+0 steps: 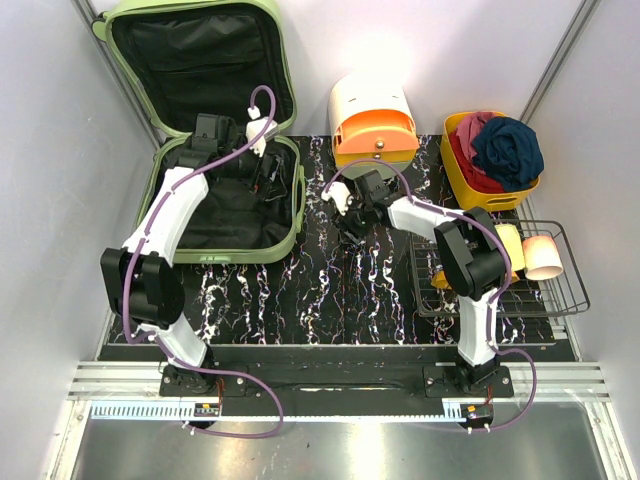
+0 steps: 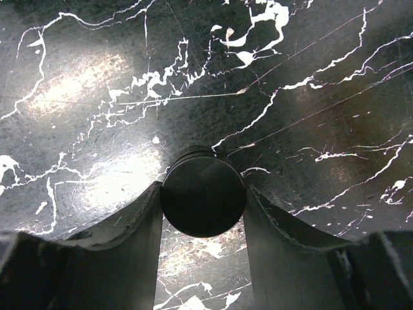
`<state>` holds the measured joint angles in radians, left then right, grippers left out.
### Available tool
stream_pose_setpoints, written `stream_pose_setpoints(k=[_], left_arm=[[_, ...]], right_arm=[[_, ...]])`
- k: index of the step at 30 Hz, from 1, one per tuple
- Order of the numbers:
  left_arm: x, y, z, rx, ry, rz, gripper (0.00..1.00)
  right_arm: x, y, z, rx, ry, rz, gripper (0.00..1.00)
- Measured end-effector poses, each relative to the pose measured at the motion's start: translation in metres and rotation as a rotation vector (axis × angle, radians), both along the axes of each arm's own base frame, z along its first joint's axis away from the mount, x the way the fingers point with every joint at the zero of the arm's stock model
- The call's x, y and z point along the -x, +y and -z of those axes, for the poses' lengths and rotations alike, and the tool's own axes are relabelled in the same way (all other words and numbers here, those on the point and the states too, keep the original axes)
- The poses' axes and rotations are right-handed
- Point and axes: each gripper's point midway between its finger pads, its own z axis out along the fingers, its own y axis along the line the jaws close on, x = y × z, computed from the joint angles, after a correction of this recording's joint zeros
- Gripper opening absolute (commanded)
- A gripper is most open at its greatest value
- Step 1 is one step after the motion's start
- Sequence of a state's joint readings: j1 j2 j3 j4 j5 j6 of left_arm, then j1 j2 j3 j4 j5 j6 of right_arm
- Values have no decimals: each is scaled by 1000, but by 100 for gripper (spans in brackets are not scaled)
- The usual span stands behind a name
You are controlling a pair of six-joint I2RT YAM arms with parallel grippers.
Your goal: Open, take out, and arrange the luggage
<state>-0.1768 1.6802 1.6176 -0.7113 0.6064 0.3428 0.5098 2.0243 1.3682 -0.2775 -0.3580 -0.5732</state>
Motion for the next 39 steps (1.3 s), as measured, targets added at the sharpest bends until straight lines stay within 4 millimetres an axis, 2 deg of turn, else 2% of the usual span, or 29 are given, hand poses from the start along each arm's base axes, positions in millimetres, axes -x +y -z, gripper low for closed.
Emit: stream_pose_setpoints(k=[4,7,11,12,13,16,18,22,24,27,31,35,39], left_arm=[[-2,-1,1,1,4,0,99],[-3,-1,0,3,4,2,99],[-5,-3,2,8,10,6,99],[-5,-3,3,10,14,7,99],[-5,-4,4,11,18,9,99],[-7,-5,8,16,30,9,99],[-9,-6,8,20,31,10,99],[-10,-7,6,25,29,9,99],[-11,-7,5,27,24,8,99],[-12,-7,3,28,20,8,99],[-13,-5,3,28,20,5,99],[-15,-2,3,30,17,-4,99],[-16,-2,4,33,15,-9,99]], right_arm=[[-7,0,-13,-20,2,35,27],[-23,2,-44,-64,-18,78,26],[-60,3,-126,-185,-112,150,26],[-72,0,-156,-227,-155,175,25],[-79,-2,-178,-258,-190,192,25],[-101,-17,-259,-361,-318,253,24],[-113,-29,-302,-410,-395,297,24],[-136,-56,-354,-460,-497,385,24],[-149,-66,-365,-470,-518,426,24],[-169,-75,-358,-465,-503,478,23],[-185,-78,-318,-419,-410,528,23],[-183,-79,-280,-362,-311,556,22],[-180,-83,-265,-328,-269,579,22]])
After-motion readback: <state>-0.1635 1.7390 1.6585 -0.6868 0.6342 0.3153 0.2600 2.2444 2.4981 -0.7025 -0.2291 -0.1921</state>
